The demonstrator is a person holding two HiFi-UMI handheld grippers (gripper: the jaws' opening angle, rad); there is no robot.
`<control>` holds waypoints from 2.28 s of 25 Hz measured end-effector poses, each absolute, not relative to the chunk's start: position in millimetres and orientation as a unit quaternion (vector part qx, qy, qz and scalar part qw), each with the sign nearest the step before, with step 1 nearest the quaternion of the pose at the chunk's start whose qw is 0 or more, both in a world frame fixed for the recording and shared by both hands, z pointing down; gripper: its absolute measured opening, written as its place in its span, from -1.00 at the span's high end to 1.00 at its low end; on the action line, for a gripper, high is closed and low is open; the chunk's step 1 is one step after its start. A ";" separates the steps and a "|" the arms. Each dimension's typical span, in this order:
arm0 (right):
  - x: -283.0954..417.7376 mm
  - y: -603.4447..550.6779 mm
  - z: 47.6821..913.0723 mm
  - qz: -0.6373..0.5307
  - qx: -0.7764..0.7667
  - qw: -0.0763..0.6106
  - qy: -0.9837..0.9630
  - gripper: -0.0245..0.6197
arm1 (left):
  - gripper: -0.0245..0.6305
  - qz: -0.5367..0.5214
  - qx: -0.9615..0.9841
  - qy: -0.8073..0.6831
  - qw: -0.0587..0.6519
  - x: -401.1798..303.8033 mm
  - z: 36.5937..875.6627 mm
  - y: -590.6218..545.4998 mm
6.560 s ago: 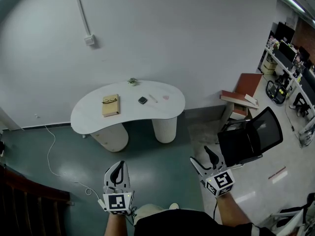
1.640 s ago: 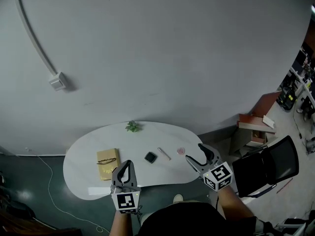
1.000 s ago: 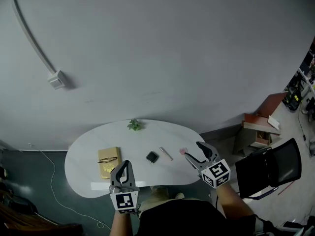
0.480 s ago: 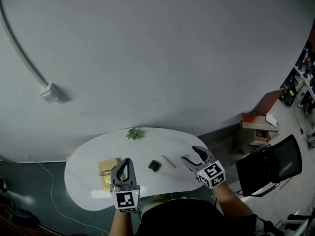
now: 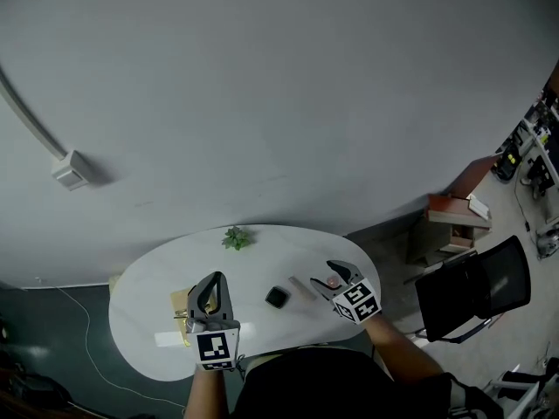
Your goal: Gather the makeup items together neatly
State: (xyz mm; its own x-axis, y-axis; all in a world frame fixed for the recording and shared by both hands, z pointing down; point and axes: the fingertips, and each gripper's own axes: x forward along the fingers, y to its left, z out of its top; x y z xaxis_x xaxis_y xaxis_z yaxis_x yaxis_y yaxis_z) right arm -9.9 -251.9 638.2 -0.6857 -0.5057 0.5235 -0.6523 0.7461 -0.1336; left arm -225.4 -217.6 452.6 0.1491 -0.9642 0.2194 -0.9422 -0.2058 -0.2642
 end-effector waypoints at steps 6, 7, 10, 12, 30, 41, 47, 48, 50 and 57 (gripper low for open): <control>-22.3 -254.0 712.2 0.168 0.293 0.300 -0.892 0.04 | 0.86 -0.177 -0.762 0.622 0.026 -236.7 463.6 -236.4; -23.9 -252.7 721.8 0.174 0.289 0.308 -0.890 0.04 | 0.86 -0.176 -0.763 0.621 0.025 -238.3 465.2 -238.9; -27.8 -249.4 744.4 0.191 0.283 0.326 -0.882 0.08 | 0.86 -0.185 -0.764 0.618 0.020 -243.9 471.9 -245.0; -30.5 -248.3 760.1 0.198 0.281 0.337 -0.876 0.13 | 0.86 -0.184 -0.765 0.617 0.018 -247.4 475.1 -249.6; -53.4 -222.4 858.0 0.274 0.248 0.425 -0.826 0.43 | 0.86 -0.207 -0.767 0.607 -0.007 -268.7 506.7 -263.1; -43.1 -224.4 873.4 0.373 0.300 0.393 -0.785 0.67 | 0.86 -0.216 -0.781 0.586 -0.013 -254.7 520.1 -272.2; -30.9 -250.4 859.8 0.408 0.356 0.331 -0.773 0.67 | 0.86 -0.221 -0.783 0.581 -0.015 -247.2 523.0 -273.5; -27.3 -255.9 857.6 0.408 0.364 0.324 -0.772 0.67 | 0.86 -0.221 -0.784 0.580 -0.014 -246.1 523.2 -273.9; -18.9 -266.9 854.8 0.410 0.379 0.313 -0.768 0.67 | 0.86 -0.222 -0.784 0.580 -0.014 -244.5 523.6 -275.0; 17.3 -306.7 849.7 0.412 0.428 0.290 -0.750 0.67 | 0.86 -0.225 -0.784 0.579 -0.013 -238.2 521.5 -276.6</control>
